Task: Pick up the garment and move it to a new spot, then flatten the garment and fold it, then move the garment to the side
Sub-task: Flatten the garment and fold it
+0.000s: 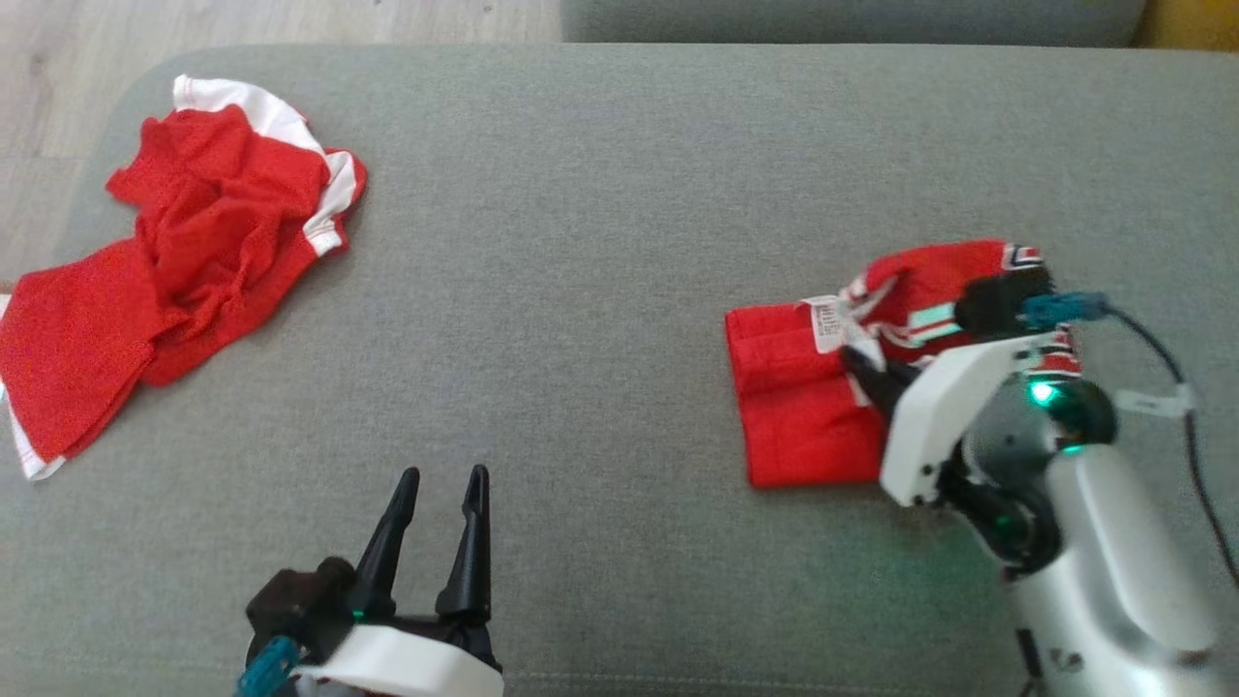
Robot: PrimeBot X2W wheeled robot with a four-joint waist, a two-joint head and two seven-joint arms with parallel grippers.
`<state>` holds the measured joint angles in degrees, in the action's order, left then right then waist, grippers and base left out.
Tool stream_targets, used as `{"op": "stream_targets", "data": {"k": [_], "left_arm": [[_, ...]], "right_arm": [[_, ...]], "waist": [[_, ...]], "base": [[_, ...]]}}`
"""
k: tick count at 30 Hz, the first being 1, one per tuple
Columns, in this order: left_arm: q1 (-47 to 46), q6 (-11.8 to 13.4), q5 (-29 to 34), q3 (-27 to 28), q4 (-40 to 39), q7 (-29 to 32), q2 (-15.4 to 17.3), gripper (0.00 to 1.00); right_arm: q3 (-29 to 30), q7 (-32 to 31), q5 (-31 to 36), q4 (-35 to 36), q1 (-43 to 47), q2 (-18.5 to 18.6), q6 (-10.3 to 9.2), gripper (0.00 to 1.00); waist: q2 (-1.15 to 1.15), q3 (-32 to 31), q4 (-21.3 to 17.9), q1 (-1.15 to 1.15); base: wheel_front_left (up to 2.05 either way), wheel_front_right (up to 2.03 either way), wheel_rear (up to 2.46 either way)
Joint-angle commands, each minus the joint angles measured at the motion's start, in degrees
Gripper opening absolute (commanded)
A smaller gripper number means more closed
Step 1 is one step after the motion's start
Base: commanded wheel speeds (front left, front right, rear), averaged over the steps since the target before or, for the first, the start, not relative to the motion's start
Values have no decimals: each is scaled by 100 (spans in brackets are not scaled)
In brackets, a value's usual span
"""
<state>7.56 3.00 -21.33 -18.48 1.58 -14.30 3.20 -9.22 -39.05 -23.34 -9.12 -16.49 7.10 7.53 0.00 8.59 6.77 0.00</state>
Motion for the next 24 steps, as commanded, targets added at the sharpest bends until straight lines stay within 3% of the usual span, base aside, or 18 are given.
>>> {"op": "stream_targets", "data": {"k": [1,15,16,17,24], "left_arm": [[-260,-10,26,120,-146,-70,-32,100],[-247,23,-62,-9,66,-70,-32,100],[-242,26,-65,-15,82,-70,-32,100],[-237,29,-69,-19,97,-70,-32,100],[-177,48,-78,7,140,-70,-32,100]], "right_arm": [[-208,92,27,138,-288,-103,-4,0],[-522,493,87,-777,-598,-401,-4,0],[-550,536,56,-814,-613,-407,-4,14],[-577,607,-28,-822,-628,-413,-4,100],[-650,1319,-999,-629,-599,-420,-4,100]], "waist": [[0,-11,43,0],[0,-31,239,0],[0,-49,246,0],[0,-64,250,0],[0,-190,200,0]], "base": [[0,0,0],[0,0,0],[0,0,0],[0,0,0],[0,0,0]]}}
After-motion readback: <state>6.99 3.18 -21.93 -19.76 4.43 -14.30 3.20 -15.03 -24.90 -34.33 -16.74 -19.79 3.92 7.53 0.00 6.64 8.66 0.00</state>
